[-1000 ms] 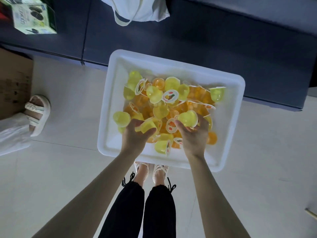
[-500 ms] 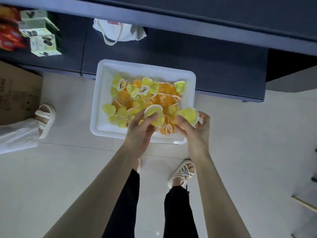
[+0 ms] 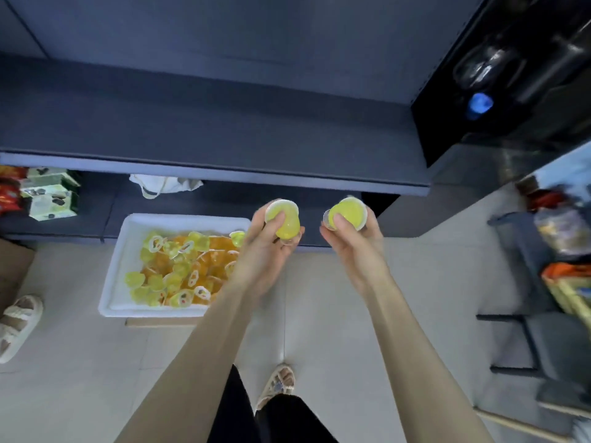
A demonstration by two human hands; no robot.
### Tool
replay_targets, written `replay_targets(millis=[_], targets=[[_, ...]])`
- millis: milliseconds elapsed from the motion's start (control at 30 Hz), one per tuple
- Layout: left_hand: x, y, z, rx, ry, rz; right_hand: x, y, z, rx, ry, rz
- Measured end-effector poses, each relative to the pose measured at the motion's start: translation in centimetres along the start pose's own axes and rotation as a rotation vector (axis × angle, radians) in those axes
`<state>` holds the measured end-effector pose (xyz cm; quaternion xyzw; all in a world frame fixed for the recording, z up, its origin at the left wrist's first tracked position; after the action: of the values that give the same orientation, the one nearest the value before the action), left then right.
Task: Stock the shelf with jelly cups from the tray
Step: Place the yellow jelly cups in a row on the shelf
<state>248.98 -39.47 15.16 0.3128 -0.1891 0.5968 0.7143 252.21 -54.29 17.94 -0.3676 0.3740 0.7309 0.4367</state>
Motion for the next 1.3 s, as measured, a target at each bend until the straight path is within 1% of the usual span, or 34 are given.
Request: replay_targets(millis=[133, 300, 467, 600, 733, 867, 1000, 1133, 1300], targets=[[4.3, -2.7, 8.2, -0.103, -0.143, 0.082, -8.9, -1.1, -0.5, -0.023, -0.011, -0.16], [9.8, -5.9, 16.7, -0.214, -0.295, 0.186, -18.8, -4.0, 0.1, -0.099, -0.003, -0.352], [14.9, -10.8, 23.6, -0.333, -0.386, 0.345, -27.7, -7.6, 0.4, -0.185, 0.114, -0.493], [18.7, -15.6, 28.0, -0.37, -0.481, 0.463, -34.5, -11.5, -0.1, -0.186, 0.178, -0.58], [21.8, -20.9, 31.7, -0.384, -0.597, 0.512, -39.9, -15.7, -0.9, -0.191, 0.213, -0.629], [24.2, -25.6, 34.1, -0.337, -0.831, 0.522, -43.7, -19.8, -1.9, -0.22, 0.259, -0.626], [25.6, -30.3, 35.3, -0.298, -0.987, 0.515, -46.4, -23.2, -3.2, -0.182, 0.388, -0.57], [26.5, -34.7, 36.6, -0.258, -1.298, 0.557, -48.9, -26.6, -4.5, -0.135, 0.61, -0.495], [26.9, -39.0, 38.6, -0.193, -1.504, 0.531, -51.7, -31.6, -6.4, -0.096, 0.867, -0.414]])
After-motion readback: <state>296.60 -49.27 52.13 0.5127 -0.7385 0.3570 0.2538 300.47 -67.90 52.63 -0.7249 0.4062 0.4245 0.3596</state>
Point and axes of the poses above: each hand's wrist, its own y-axis away from the middle knuckle, its own z-axis out of the palm, x = y × z, the point moved 6 cm from there along -y, towards the middle knuckle, and after that the axes turned 13 degrees about -x, right-handed, at the moved point
